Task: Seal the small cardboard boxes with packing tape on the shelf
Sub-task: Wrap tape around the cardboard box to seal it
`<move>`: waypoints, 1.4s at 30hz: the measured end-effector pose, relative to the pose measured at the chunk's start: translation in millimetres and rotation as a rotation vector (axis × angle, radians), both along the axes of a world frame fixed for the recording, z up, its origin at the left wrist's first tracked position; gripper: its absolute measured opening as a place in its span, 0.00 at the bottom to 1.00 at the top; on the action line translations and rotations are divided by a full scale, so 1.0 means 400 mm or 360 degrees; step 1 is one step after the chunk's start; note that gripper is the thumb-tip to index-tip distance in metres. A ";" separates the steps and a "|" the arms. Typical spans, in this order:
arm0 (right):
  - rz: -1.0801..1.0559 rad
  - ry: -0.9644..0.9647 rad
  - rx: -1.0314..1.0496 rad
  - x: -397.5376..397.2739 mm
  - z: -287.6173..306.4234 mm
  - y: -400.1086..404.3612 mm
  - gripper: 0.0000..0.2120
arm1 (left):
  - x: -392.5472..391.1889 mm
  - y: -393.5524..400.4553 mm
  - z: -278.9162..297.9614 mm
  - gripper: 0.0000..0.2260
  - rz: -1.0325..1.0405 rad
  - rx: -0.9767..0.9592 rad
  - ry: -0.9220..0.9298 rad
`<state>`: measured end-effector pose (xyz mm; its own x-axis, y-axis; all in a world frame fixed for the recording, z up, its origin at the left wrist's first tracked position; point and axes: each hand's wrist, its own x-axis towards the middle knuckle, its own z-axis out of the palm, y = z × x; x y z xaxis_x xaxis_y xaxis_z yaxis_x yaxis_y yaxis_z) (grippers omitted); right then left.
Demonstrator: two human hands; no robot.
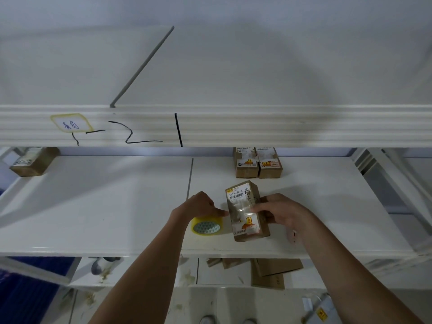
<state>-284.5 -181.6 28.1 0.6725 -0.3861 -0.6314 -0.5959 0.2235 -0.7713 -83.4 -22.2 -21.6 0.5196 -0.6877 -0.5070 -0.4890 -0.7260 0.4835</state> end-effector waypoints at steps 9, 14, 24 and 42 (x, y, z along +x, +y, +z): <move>-0.0061 -0.0209 0.0125 -0.039 -0.037 -0.007 0.13 | -0.037 0.007 -0.011 0.19 0.0042 -0.0171 0.0145; -0.0099 -0.0231 0.0227 -0.055 -0.060 0.002 0.15 | -0.042 0.009 -0.008 0.19 0.0021 -0.0197 0.0145; -0.0202 -0.0253 0.0585 -0.050 -0.053 0.027 0.15 | -0.057 0.013 0.022 0.22 0.0017 -0.0245 0.0225; 0.0327 0.0154 -0.0567 0.034 -0.044 0.035 0.30 | -0.098 -0.031 0.056 0.17 0.0000 -0.0207 -0.0108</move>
